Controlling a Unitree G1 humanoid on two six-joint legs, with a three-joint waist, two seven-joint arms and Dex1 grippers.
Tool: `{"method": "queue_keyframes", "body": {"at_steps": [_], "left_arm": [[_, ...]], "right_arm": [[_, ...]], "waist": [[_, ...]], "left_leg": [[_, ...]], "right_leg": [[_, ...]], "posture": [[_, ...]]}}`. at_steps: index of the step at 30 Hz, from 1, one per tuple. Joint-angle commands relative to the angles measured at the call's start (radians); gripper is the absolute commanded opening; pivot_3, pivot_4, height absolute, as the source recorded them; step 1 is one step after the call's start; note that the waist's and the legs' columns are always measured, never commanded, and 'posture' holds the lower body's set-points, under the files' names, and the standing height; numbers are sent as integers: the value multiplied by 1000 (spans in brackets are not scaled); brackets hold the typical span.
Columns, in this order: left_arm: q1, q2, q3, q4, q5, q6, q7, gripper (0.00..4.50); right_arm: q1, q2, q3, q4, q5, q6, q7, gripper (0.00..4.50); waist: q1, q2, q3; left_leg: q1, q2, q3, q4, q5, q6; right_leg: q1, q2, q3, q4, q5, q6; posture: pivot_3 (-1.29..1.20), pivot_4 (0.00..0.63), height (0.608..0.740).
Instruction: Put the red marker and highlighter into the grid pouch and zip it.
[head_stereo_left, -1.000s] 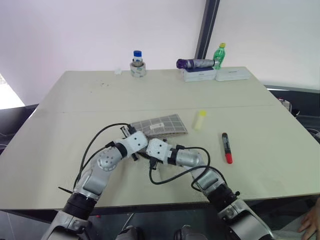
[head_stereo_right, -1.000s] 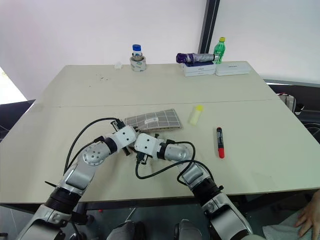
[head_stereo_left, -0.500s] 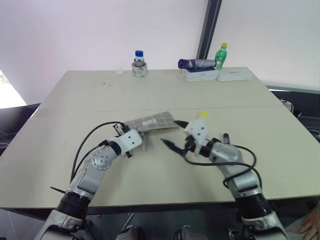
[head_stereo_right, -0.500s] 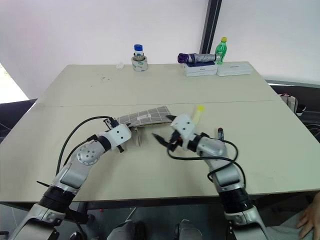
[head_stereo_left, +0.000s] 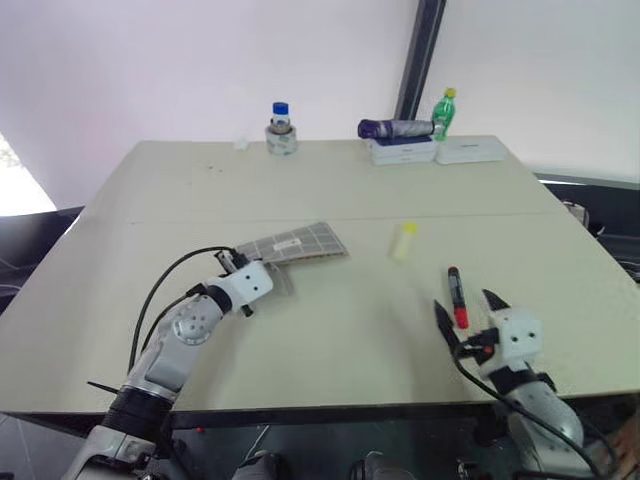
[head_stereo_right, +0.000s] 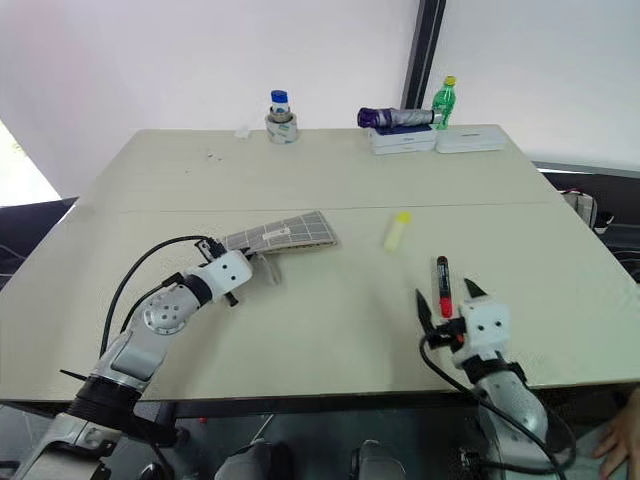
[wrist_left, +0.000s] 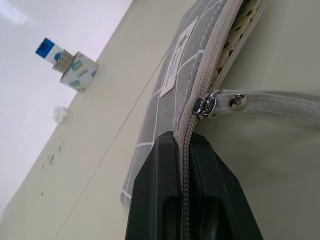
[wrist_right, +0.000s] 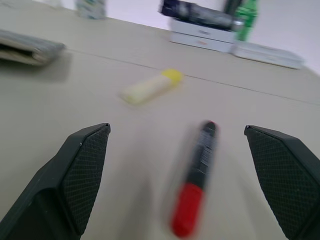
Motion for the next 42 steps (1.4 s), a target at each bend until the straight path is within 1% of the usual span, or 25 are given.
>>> {"method": "queue_keyframes", "body": {"at_steps": [1,7,11,14,16,20,23,26,28,31,32,34,37,40,42], "left_arm": [[-17,4,11,-1,-8,-27,1,0],[-23,0,8,10,-5,-35,1,0],[-22,-4,9,6,-5,-34,2,0],[-20,-5,9,6,-4,-33,4,0],[-20,-6,9,5,-3,-32,6,0],[-24,-12,7,5,2,-28,9,0],[-25,-17,7,5,6,-26,14,0],[-25,-20,4,7,10,-26,15,0],[-27,-21,2,8,12,-26,15,0],[-29,-22,1,6,16,-23,16,0],[-28,-22,3,4,17,-21,15,0],[-25,-21,6,-1,19,-18,16,0],[-9,-18,12,-20,22,-7,18,0],[8,-17,16,-37,23,0,19,0],[16,-16,17,-47,24,6,20,0]], "right_arm": [[41,27,2,-35,-3,-24,-41,4464],[22,38,23,-47,-2,28,-82,4464],[-13,12,37,-35,-17,56,-81,4464],[-114,-9,64,-29,-24,153,-91,4464],[-206,-31,98,-8,-62,231,-102,4464],[-431,-23,153,71,-96,382,-142,4464],[-619,-18,175,208,-125,458,-179,4464],[-802,-11,190,392,-143,514,-210,4464],[-907,6,165,522,-122,565,-233,4464],[-1032,21,147,714,-104,588,-251,4464],[-1061,19,155,767,-117,591,-263,4464],[-1117,24,124,859,-87,592,-268,4464],[-1179,15,110,964,-84,600,-295,4464],[-1202,8,103,1026,-86,604,-320,4464],[-1196,9,110,1032,-92,600,-329,4464]], "waist": [[5,0,0],[9,1,0],[9,1,0],[3,1,0],[-2,1,0],[-1,1,0],[1,1,0],[3,1,0],[3,1,0],[1,1,0],[1,1,0],[0,1,0],[-2,1,0],[-4,1,0],[-4,1,0]], "left_leg": [[0,0,-1,0,0,-1],[0,0,-4,-2,1,-2],[0,0,-4,-2,1,-2],[0,0,-4,-1,1,-2],[0,0,-3,-1,1,-2],[0,0,-3,0,2,-2],[-1,0,-2,0,4,-6],[-1,0,-1,0,4,-6],[-1,0,0,0,4,-6],[-2,-1,1,0,4,-6],[-2,-1,1,0,4,-6],[-2,0,2,0,4,-6],[-2,0,2,-1,4,-6],[-2,0,2,-1,4,-6],[-2,0,2,-1,4,-6]], "right_leg": [[0,1,0,0,0,0],[0,1,-2,1,0,0],[0,1,-2,1,0,0],[1,0,-2,1,0,0],[1,1,-2,1,0,0],[0,1,-2,1,0,-1],[0,1,-2,1,0,-1],[-1,0,-2,1,0,0],[-1,0,-2,1,0,0],[-1,0,-2,1,0,0],[-1,0,-2,1,0,0],[-1,0,-2,1,0,0],[-2,0,-2,1,0,0],[-2,0,-1,1,0,0],[-2,0,-1,1,0,0]], "posture": [[0,150,738],[0,150,738],[0,150,738],[0,150,738],[0,150,738],[0,150,738],[0,150,738],[0,150,738],[0,150,738],[0,150,738],[0,150,738],[0,150,738],[0,150,738],[0,150,738],[0,150,738]]}}
